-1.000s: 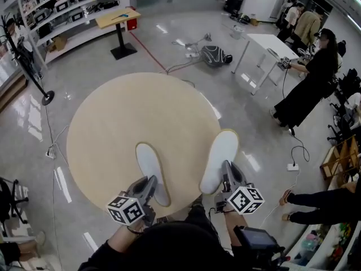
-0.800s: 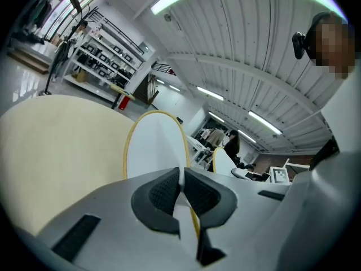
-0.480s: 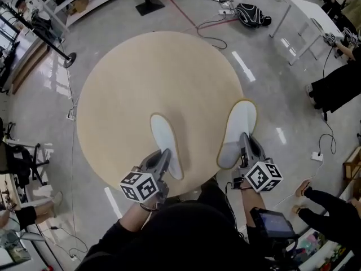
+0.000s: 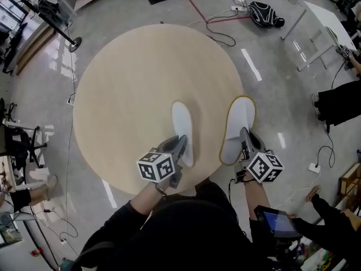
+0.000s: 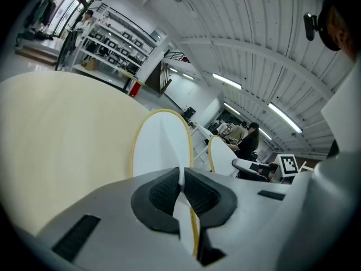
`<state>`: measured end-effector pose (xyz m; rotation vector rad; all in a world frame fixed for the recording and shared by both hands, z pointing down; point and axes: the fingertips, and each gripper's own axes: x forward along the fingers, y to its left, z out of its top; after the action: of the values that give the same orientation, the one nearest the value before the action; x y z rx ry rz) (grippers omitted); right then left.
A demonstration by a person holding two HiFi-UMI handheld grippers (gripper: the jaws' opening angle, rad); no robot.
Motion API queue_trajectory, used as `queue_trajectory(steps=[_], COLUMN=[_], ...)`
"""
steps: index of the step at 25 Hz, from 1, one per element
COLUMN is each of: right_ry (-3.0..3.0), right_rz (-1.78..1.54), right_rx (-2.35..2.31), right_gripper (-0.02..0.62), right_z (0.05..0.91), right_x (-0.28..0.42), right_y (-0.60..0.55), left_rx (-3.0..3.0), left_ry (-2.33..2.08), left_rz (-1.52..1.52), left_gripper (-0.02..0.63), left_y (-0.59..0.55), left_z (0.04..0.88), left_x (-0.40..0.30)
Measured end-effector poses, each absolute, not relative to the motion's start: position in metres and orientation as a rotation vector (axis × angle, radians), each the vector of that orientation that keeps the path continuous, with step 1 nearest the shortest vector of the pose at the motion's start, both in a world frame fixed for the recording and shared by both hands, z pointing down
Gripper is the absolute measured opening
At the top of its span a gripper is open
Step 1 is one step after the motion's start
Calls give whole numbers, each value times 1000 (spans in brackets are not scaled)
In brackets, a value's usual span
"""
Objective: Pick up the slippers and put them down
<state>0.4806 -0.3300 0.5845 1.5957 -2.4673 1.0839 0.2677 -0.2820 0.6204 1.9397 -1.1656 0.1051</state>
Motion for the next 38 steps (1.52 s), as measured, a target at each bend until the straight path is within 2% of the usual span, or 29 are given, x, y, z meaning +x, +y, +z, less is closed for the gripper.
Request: queue_trajectory(steps=[17, 23, 38], right_ry=[-2349, -2290, -2215], right_rz=[1109, 1250, 1294], right_rx=[1334, 1256, 1284], right_gripper=[28, 28, 29], right_z=[682, 716, 738], right_x=[486, 473, 463], right_y=[-429, -455, -492], left_rx=[1792, 1787, 1804], left_ry=[-1190, -1185, -1151], left_rz=[258, 320, 408], left_gripper=[31, 31, 32], left_y=[-367, -389, -420], left_z=[716, 732, 754], left_x=[350, 356, 365])
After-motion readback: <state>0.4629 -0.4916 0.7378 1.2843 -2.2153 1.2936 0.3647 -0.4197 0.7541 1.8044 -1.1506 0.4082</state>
